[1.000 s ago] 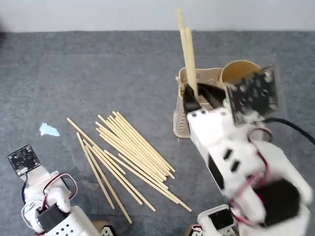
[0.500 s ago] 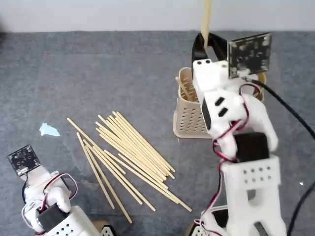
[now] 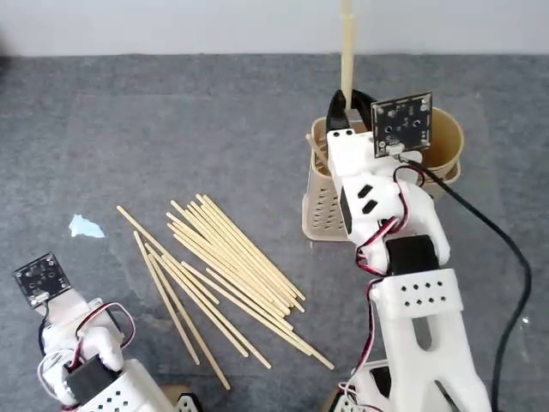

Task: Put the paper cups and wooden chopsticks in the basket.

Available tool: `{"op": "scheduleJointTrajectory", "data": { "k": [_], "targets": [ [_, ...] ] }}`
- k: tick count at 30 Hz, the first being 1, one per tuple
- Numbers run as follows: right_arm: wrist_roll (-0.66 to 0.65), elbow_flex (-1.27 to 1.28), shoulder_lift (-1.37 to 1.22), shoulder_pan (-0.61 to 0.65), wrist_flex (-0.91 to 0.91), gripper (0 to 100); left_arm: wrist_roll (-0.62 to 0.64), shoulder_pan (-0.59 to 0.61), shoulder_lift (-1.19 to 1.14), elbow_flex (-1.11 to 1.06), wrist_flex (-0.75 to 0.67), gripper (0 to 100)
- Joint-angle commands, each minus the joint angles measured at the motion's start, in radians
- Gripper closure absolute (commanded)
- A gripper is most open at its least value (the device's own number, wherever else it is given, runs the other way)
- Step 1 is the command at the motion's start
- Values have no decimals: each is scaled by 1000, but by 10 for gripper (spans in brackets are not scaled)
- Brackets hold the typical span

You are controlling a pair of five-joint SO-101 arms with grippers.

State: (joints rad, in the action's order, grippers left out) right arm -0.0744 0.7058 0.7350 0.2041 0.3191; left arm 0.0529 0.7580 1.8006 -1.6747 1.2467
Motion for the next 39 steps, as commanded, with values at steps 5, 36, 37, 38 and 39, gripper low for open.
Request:
{"op": "scheduleJointTrajectory", "data": {
  "k": [5,36,37,38,39],
  "targets": [
    [11,-172,39,-10,213,876,-11,-5,11,4,-20,987],
    [69,-445,-585,463,748,873,-11,-5,11,4,-20,987],
    [68,-466,-633,472,748,872,-11,-5,11,4,-20,987],
    [68,-491,-679,478,748,872,-11,-5,11,4,-20,987],
    [68,-512,-722,483,750,872,-11,-5,11,4,-20,987]
  ]
}}
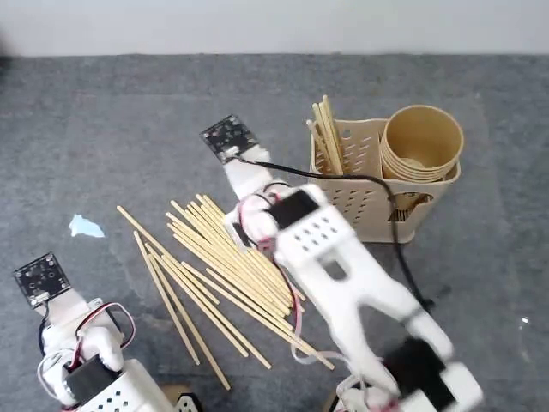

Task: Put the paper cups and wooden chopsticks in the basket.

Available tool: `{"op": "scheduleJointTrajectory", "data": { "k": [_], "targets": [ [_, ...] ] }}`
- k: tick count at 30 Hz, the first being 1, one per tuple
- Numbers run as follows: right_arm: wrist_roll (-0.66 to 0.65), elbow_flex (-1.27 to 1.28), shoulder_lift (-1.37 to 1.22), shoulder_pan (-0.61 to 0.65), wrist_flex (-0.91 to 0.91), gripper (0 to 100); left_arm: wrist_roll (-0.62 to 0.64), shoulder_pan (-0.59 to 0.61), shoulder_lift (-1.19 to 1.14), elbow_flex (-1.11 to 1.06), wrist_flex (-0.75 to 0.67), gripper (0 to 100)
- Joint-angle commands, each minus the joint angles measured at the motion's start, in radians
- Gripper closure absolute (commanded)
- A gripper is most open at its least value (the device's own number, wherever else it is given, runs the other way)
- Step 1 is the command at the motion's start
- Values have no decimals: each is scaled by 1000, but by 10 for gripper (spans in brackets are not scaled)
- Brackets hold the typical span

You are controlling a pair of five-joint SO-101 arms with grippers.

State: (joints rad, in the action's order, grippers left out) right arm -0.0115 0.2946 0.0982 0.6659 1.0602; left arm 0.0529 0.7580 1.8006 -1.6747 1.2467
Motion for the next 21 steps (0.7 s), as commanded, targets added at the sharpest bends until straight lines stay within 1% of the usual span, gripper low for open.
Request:
{"op": "scheduleJointTrajectory", "data": {
  "k": [1,8,11,16,21],
  "targets": [
    [5,-124,-128,30,8,872,-11,-5,11,4,-20,987],
    [5,-296,-374,51,12,872,-11,-5,11,4,-20,987],
    [3,-381,-460,54,56,864,-11,-5,11,4,-20,987],
    [3,-532,-581,54,185,802,-11,-5,11,4,-20,987],
    [3,-618,-664,54,205,811,-11,-5,11,4,-20,987]
  ]
}}
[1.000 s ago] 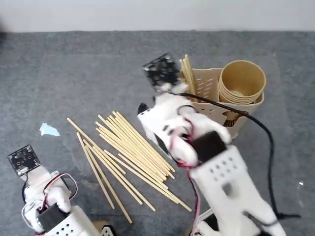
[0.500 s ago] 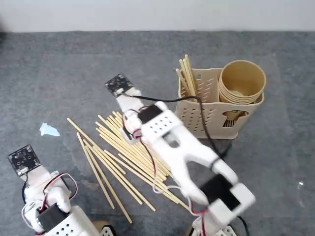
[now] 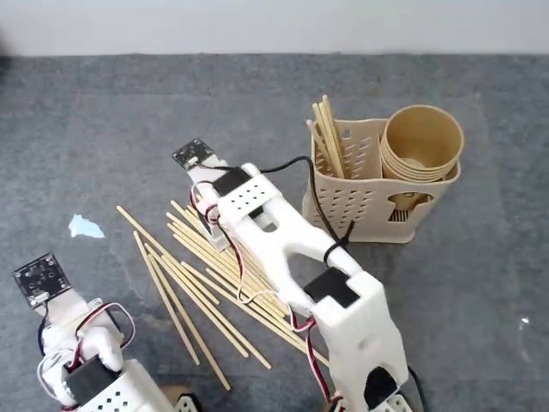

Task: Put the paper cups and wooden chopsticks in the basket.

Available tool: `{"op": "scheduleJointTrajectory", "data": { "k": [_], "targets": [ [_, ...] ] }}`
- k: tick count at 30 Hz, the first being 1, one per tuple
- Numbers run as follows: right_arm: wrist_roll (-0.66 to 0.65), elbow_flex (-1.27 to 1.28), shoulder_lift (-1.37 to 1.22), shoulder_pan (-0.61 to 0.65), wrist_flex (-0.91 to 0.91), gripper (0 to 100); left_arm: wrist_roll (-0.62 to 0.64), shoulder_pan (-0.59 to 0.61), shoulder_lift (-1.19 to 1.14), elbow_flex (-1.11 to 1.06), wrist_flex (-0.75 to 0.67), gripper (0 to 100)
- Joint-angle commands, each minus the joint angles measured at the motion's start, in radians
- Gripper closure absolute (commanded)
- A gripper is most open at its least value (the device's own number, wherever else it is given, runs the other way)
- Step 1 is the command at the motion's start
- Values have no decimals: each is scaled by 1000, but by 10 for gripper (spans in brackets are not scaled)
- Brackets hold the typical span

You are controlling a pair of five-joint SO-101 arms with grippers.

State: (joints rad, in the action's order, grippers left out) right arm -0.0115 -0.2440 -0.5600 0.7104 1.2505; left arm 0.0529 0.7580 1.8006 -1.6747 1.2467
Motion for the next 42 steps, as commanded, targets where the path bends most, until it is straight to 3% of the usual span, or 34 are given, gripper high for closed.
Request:
{"op": "scheduleJointTrajectory", "data": {
  "k": [1,9,15,25,42],
  "targets": [
    [3,-86,-19,10,15,811,-11,-5,11,4,-20,987],
    [3,-132,-131,-1,16,820,-11,-5,11,4,-20,987],
    [-61,-169,-168,-36,15,980,-11,-5,11,4,-20,987],
    [-68,-175,-156,-47,71,990,-11,-5,11,4,-20,987],
    [-68,-183,265,-39,375,990,-11,-5,11,4,-20,987]
  ]
}}
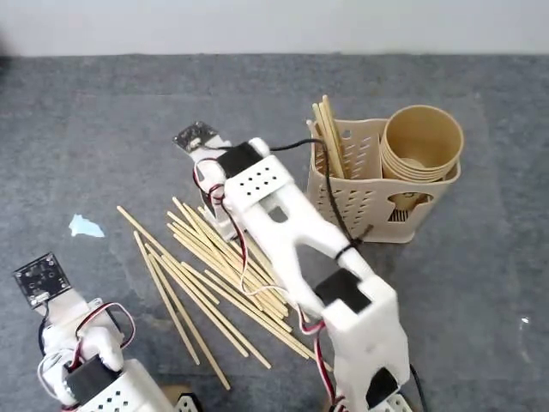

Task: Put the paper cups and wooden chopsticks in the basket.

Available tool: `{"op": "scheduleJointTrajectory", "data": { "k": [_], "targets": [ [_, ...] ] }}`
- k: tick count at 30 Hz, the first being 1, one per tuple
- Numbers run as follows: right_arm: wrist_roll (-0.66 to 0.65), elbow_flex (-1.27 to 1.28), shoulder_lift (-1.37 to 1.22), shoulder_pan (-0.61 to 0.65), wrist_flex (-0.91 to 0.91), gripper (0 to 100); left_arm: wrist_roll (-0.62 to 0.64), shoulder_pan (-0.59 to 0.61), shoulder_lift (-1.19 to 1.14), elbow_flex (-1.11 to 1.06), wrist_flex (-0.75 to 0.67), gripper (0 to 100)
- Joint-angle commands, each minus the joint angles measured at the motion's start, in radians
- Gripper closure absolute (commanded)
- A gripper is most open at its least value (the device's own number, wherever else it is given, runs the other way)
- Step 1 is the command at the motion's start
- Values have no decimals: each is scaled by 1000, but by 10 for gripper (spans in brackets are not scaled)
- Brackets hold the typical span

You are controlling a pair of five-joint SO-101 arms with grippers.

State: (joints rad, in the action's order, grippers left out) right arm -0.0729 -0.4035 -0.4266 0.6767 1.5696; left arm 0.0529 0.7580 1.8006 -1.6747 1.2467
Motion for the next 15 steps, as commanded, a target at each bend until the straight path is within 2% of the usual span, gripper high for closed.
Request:
{"op": "scheduleJointTrajectory", "data": {
  "k": [1,8,15],
  "targets": [
    [-6,-23,159,-5,71,990,-11,-5,11,4,-20,987],
    [-6,-23,358,-4,157,990,-11,-5,11,4,-20,987],
    [-75,-23,547,-10,125,990,-11,-5,11,4,-20,987]
  ]
}}
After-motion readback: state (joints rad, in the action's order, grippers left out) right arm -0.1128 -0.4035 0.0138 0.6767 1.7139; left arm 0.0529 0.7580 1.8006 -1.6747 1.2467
